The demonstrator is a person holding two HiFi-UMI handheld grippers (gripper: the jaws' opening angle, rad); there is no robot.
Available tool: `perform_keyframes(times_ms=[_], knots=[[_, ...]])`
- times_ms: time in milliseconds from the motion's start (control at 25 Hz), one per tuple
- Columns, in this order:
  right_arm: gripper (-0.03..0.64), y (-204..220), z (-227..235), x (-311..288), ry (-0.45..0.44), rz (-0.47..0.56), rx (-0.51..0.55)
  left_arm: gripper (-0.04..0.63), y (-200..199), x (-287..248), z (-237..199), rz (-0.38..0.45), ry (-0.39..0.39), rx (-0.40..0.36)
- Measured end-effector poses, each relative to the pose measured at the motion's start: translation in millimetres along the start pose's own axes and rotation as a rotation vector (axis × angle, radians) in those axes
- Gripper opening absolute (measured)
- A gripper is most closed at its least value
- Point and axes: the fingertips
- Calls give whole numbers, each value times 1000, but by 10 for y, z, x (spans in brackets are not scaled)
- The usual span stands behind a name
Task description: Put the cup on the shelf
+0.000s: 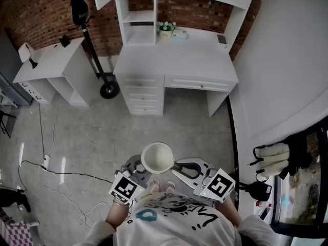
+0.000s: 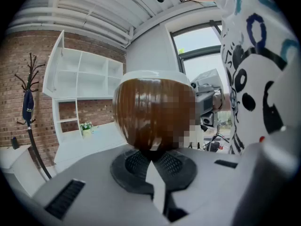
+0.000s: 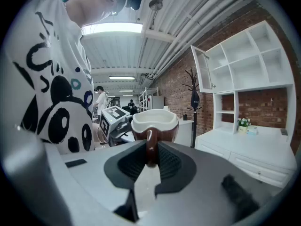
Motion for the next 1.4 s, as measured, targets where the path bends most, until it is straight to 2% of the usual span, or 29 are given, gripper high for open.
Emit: perform_keyframes(times_ms=[160, 480, 640, 1120, 1400], knots=[[61, 29, -11, 143, 7, -7, -26, 15, -48, -65, 126, -2, 23, -11], [61, 27, 73, 128, 36, -36, -25, 15, -75, -61, 90, 12, 1, -6], [61, 4, 48, 65, 14, -33, -27, 15, -60, 3, 57, 17, -11, 1], [61, -53, -54, -374, -16, -11, -54, 15, 61, 310, -274, 14, -11, 5], [61, -131, -23, -670, 13, -22, -44, 15, 131, 428, -543, 12, 20, -19]])
Point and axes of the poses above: the fingertips, and each gripper's own axes: x backward along the fingers, z to its right, y out of its underside, and after that the axes turned 14 degrees about y, right-handed
